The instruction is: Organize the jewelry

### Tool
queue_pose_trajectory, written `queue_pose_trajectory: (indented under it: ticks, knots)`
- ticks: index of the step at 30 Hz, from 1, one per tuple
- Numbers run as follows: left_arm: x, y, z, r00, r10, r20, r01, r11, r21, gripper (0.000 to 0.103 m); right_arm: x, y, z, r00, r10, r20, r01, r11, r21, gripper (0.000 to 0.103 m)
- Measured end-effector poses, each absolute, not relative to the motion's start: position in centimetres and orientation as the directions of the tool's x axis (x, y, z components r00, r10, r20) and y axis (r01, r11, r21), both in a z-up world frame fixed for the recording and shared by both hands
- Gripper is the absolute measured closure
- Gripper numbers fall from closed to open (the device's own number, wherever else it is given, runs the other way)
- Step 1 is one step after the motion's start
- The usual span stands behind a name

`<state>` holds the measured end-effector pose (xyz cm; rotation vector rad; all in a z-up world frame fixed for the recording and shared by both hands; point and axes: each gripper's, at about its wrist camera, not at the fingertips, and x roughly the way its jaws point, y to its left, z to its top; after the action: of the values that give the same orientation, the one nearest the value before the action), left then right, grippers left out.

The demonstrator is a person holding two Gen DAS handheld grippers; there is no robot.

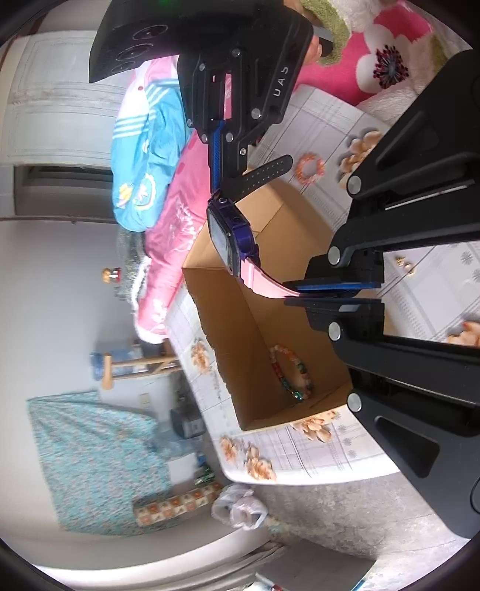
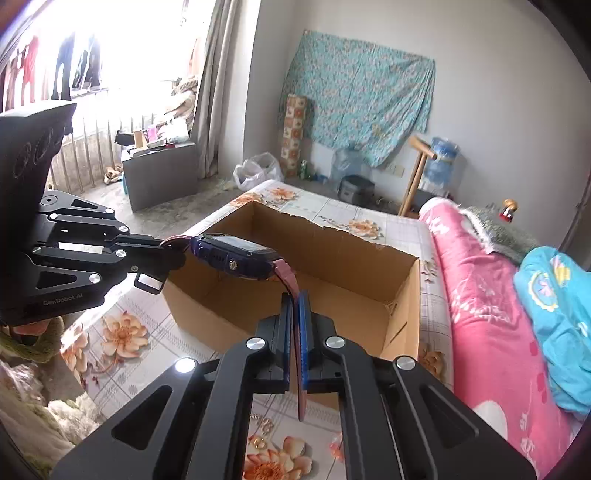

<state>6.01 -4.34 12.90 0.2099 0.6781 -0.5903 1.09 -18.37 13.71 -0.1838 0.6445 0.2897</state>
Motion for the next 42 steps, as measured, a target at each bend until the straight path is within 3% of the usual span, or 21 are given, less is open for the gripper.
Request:
queue_pose_trajectory:
  ticks: [7, 11, 19, 23, 26, 28, 31, 38, 42]
  knots:
    - [17.5, -5.7, 9.6, 0.337, -0.413, -0.846, 0.572, 0.804, -0.165, 0.101, 12.3, -21.1, 10.6, 0.476, 0.279, -0.834, -0.310, 0.941, 0.138, 0.099]
    - [22.1, -7.3, 5.6, 0.161, -0.348, -0.924, 0.559, 0.804, -0.205, 0.101, 17.4, -21.2, 7.3, 0.326, 0.204, -0.923, -0.308, 0.946, 0.101, 0.099]
    - [27.1, -8.7, -0.2, -0.083, -0.310, -0.947, 0.474, 0.824, -0.311, 0.101, 23.1, -20.0, 1.6, 0.125, 0.042, -0.991, -0.372, 0.928, -0.008, 0.099]
    - [28.4, -8.6, -0.6, -0.045, -0.279, -0.959, 0.446, 0.854, -0.269, 0.098, 24.7, -20.0, 1.6, 0.152, 0.004, -0.988, -0.370, 0.928, -0.053, 0.094]
    - [28.6, -8.4, -0.4, -0.019, -0.269, -0.963, 0.438, 0.863, -0.250, 0.090, 24.8, -20.2, 2.6, 0.217, -0.039, -0.975, -0.356, 0.927, -0.117, 0.090]
    - [28.3, -8.3, -0.1, 0.007, -0.227, -0.974, 0.451, 0.870, -0.200, 0.068, 24.9, -20.6, 3.6, 0.256, -0.041, -0.966, -0.335, 0.933, -0.129, 0.089]
    - [27.5, -8.5, 0.6, 0.061, -0.181, -0.982, 0.492, 0.861, -0.128, 0.058, 24.7, -21.3, 5.2, 0.302, -0.025, -0.953, -0.306, 0.944, -0.121, 0.084]
    - [26.7, -6.6, 2.7, 0.090, -0.227, -0.970, 0.490, 0.857, -0.156, 0.057, 24.1, -22.3, 7.7, 0.379, 0.018, -0.925, -0.256, 0.963, -0.086, 0.084]
    - [25.4, -4.1, 5.5, 0.109, -0.323, -0.940, 0.476, 0.847, -0.236, 0.057, 23.8, -21.6, 8.2, 0.386, 0.075, -0.920, -0.258, 0.966, -0.029, 0.082]
